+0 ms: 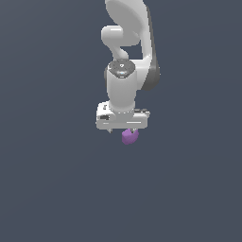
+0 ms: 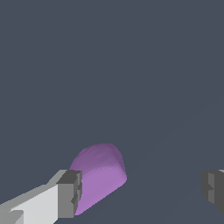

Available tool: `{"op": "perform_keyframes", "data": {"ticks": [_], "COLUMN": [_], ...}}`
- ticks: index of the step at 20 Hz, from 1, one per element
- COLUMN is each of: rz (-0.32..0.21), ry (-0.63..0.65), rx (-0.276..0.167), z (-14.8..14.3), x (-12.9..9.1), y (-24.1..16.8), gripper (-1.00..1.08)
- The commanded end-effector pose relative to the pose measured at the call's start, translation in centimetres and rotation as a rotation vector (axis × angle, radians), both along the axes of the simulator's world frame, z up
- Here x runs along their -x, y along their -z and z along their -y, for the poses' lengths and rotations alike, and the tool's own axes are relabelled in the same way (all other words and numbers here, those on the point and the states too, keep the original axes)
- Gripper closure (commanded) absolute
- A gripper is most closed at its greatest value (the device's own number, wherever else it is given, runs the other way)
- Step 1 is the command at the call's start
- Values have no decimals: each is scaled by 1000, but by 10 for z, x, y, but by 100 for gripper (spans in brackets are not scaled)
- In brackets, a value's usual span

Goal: Pick up the object and move it to a goal position.

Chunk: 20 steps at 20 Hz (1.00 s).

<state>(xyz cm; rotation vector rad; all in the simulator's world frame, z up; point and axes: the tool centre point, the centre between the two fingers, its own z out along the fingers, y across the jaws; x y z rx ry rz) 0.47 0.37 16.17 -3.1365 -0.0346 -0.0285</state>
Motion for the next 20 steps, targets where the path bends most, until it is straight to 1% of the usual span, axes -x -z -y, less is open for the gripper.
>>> {"op": "perform_keyframes", "data": {"ticks": [1, 10, 15, 20], "rz": [0, 4, 4, 4], "ry": [0, -29, -26, 8], "rx": [0, 28, 27, 25], "z": [0, 15, 15, 12], "x": [0, -6, -6, -5], "y": [0, -6, -5, -3], "gripper": [-92, -92, -92, -92]}}
